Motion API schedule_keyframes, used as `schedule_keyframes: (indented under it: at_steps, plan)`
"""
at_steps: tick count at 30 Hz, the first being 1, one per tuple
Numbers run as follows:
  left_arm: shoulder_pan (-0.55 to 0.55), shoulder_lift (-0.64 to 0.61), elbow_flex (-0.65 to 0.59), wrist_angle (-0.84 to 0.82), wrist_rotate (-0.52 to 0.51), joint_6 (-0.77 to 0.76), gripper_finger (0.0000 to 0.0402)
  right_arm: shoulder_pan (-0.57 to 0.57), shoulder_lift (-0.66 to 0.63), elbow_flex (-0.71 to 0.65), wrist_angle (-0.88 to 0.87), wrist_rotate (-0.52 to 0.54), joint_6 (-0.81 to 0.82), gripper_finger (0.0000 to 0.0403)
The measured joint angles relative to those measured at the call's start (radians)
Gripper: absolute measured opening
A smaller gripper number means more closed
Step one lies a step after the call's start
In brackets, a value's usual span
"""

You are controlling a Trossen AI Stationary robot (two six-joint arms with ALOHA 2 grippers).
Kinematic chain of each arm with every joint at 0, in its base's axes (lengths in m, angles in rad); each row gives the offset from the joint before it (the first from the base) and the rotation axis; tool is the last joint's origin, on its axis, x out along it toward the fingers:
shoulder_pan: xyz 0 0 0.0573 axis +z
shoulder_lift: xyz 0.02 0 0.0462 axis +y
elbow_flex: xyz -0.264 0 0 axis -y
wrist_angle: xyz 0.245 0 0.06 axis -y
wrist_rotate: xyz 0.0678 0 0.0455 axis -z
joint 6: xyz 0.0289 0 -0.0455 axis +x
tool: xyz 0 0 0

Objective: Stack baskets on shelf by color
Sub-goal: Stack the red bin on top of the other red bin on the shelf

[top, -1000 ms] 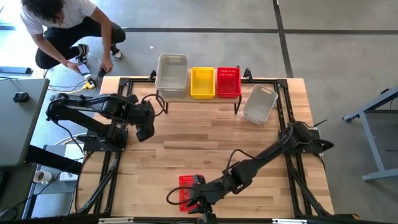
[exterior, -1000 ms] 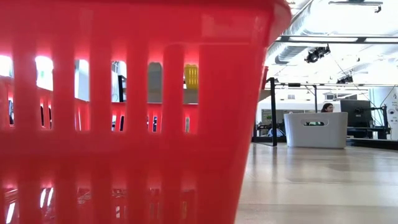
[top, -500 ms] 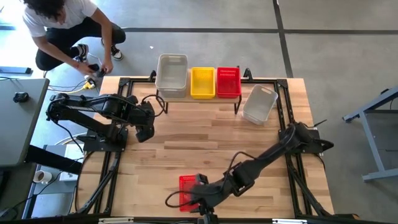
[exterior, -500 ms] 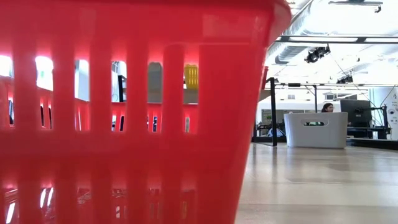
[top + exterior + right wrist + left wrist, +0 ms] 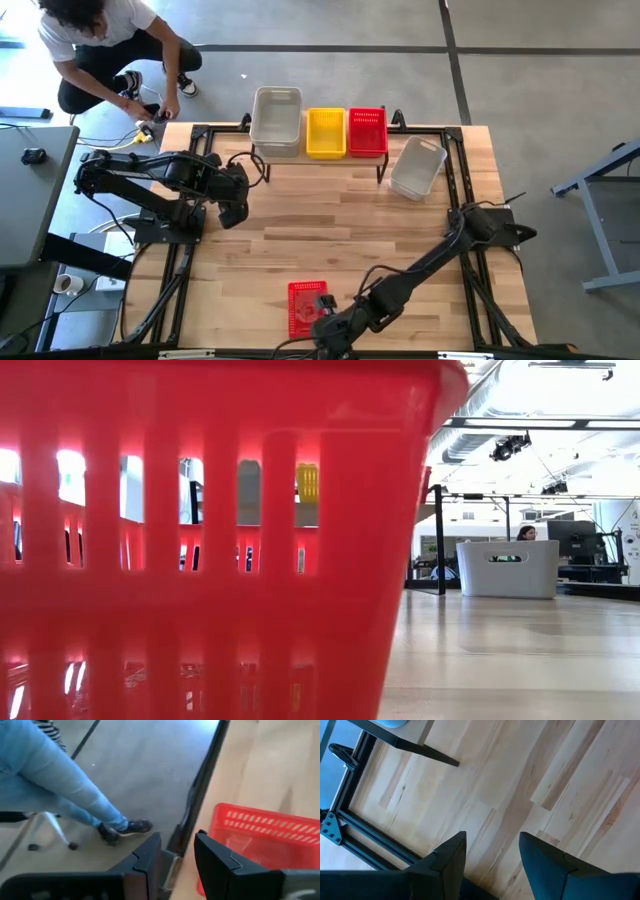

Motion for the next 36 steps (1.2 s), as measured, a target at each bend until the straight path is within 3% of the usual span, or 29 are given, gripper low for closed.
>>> schedule_keyframes:
  at_steps: [8, 14, 36]
  plan:
    - [0.0, 0.0, 0.0, 0.001, -0.003, -0.003, 0.0172, 0.0, 0.009, -0.008, -0.009, 0.062, -0.051, 0.0103]
    - [0.0, 0.0, 0.0, 0.002, -0.003, -0.003, 0.0172, 0.001, 0.073, -0.008, -0.004, 0.047, -0.053, 0.0103]
    - [0.0, 0.0, 0.0, 0.002, 0.001, -0.027, 0.0172, 0.003, 0.188, -0.009, -0.044, 0.07, 0.105, 0.0103]
